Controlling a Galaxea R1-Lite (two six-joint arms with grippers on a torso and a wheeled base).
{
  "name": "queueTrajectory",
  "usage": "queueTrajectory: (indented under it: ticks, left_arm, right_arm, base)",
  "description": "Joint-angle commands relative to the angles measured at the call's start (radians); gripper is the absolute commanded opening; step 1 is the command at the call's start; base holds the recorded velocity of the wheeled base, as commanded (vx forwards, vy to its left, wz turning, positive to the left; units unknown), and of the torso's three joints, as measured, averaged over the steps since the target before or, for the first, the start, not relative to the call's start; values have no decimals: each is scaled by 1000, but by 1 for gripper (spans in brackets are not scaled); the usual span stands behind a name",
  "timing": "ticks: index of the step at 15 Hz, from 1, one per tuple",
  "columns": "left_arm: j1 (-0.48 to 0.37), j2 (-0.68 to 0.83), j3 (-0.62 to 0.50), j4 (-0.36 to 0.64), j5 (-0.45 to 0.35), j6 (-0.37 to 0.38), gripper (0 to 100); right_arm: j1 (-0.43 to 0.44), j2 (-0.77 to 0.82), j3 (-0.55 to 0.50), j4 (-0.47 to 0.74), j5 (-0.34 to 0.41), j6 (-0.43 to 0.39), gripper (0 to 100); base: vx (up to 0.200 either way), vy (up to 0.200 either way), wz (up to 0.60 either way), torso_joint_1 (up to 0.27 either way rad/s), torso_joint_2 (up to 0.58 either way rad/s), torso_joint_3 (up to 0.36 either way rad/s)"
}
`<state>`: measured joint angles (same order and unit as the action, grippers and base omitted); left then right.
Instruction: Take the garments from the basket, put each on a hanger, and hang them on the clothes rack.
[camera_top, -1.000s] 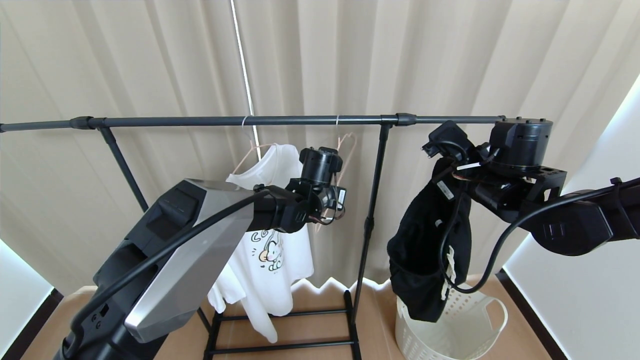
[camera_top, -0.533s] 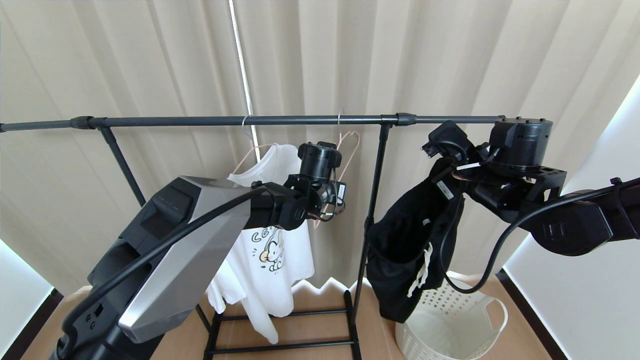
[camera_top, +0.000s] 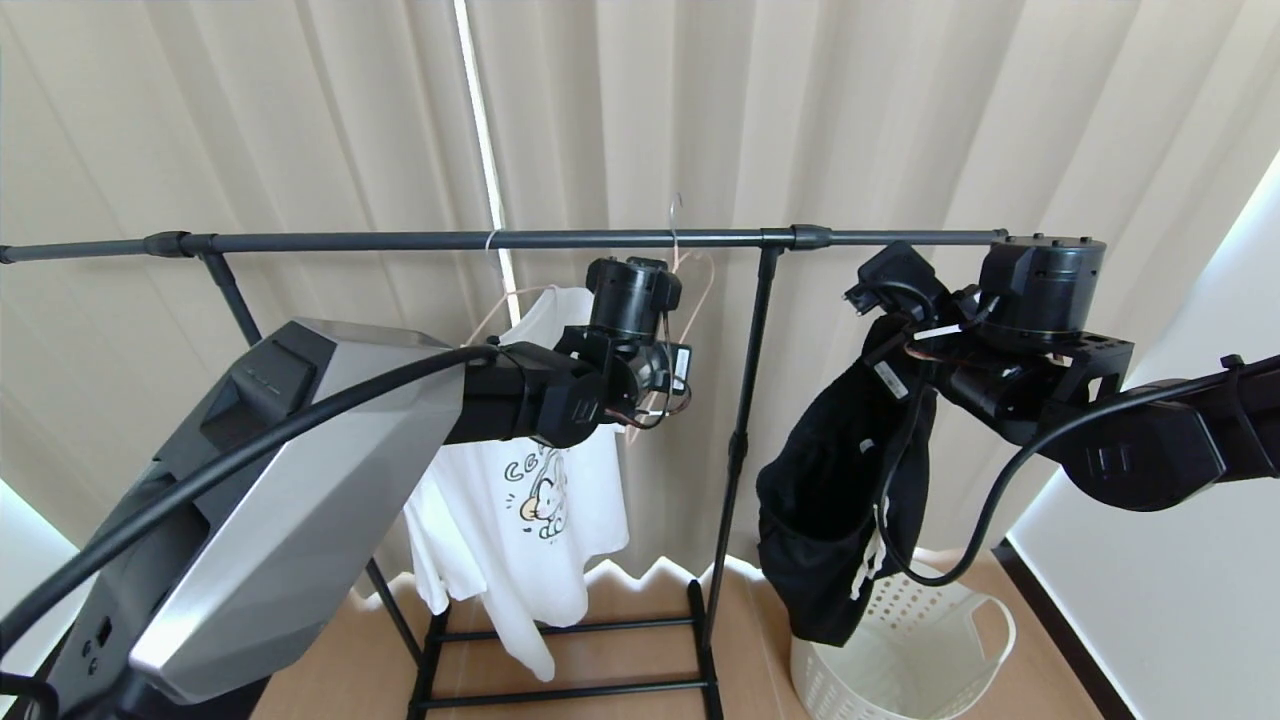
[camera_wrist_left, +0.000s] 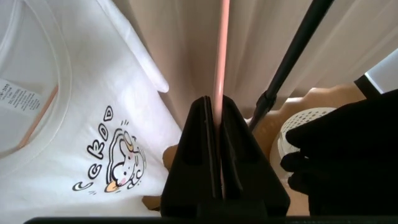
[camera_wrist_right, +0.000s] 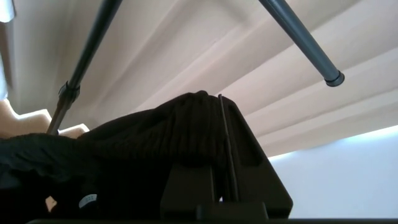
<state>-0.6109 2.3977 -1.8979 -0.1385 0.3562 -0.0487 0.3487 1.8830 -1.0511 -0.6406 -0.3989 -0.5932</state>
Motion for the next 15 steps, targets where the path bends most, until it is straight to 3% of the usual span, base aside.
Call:
queueTrajectory:
  ticks: [1, 5, 10, 15]
  left_arm:
    - [-6, -32, 22, 2, 1, -3, 0]
    - [-17, -83, 86, 0, 1, -3, 0]
    - [-23, -204, 258, -21, -6, -3, 0]
    - [-23, -384, 623, -262, -19, 3, 0]
  right_arm:
    - [1, 1, 0, -1, 0, 0, 0]
    - [-1, -2, 0, -1, 0, 0, 0]
    - [-1, -2, 0, -1, 0, 0, 0]
    - [-1, -1, 2, -1, -3, 0, 0]
  base:
    - [0, 0, 0, 0, 0, 0]
    - [0, 0, 0, 0, 0, 0]
    - [0, 0, 0, 0, 0, 0]
    - [0, 0, 0, 0, 0, 0]
